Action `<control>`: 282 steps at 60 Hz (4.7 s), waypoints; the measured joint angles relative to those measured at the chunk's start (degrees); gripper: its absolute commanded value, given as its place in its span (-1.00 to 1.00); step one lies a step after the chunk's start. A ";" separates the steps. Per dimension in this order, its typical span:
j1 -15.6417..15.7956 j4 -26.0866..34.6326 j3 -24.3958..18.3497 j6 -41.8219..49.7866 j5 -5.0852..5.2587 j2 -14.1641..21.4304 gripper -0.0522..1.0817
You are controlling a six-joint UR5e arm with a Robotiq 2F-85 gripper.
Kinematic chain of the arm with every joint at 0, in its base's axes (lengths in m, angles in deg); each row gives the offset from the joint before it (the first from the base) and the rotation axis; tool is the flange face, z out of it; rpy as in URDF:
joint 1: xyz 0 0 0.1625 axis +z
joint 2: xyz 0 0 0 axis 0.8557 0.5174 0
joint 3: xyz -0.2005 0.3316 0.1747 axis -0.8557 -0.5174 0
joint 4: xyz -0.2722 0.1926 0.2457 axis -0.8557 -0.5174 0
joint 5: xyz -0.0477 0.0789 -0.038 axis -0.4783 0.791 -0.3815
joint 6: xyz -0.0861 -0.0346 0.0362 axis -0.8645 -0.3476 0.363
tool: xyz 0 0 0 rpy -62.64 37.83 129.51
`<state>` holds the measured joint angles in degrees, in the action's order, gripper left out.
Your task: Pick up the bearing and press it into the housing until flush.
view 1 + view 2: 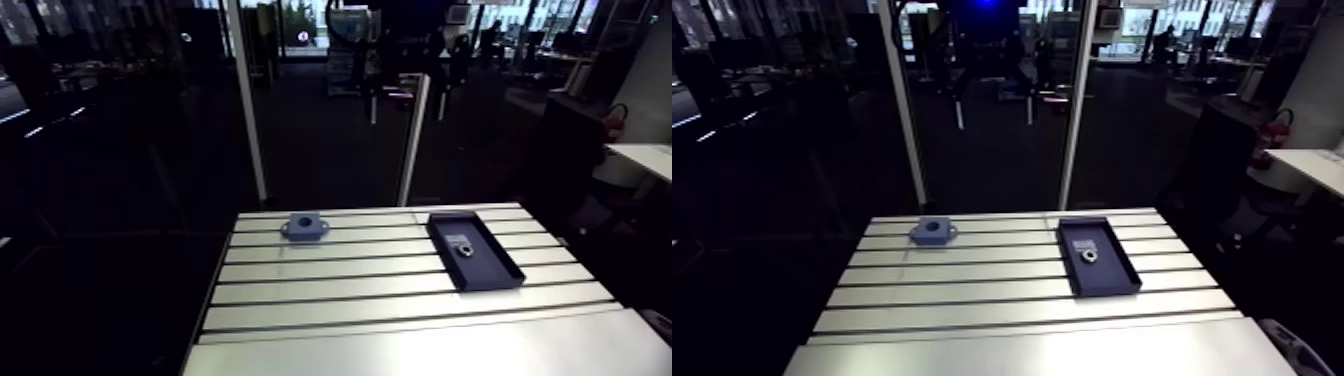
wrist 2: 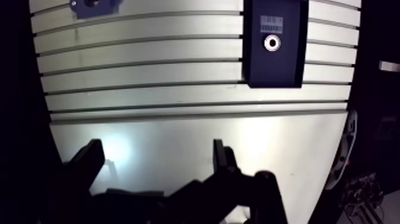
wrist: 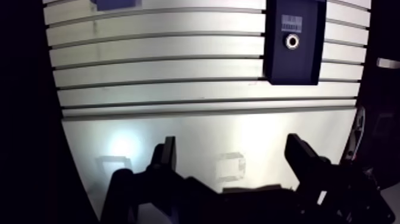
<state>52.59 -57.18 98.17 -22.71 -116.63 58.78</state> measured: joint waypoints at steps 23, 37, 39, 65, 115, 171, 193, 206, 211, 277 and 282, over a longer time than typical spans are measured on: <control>-6.82 -6.33 2.57 -7.24 0.03 -2.00 -0.89; -10.00 -10.76 4.58 -10.30 0.04 -4.03 -0.89; -10.44 -11.47 4.90 -10.66 0.03 -4.39 -0.89; -15.06 -19.16 8.58 -14.96 0.03 -9.42 -0.89; -18.55 -29.03 14.04 -15.98 0.14 -14.09 -0.54; -19.33 -34.35 16.80 -16.14 0.05 -18.75 -0.29; -19.33 -35.93 17.89 -16.11 0.04 -19.38 -0.24; -19.33 -36.48 18.22 -16.07 0.04 -19.77 -0.22; -19.33 -37.01 18.36 -16.11 0.04 -19.97 -0.21; -19.25 -38.65 18.40 -16.26 0.04 -21.90 -0.20; -19.25 -38.75 18.38 -16.27 0.04 -21.91 -0.17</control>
<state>33.35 -95.94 116.55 -38.98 -116.59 36.87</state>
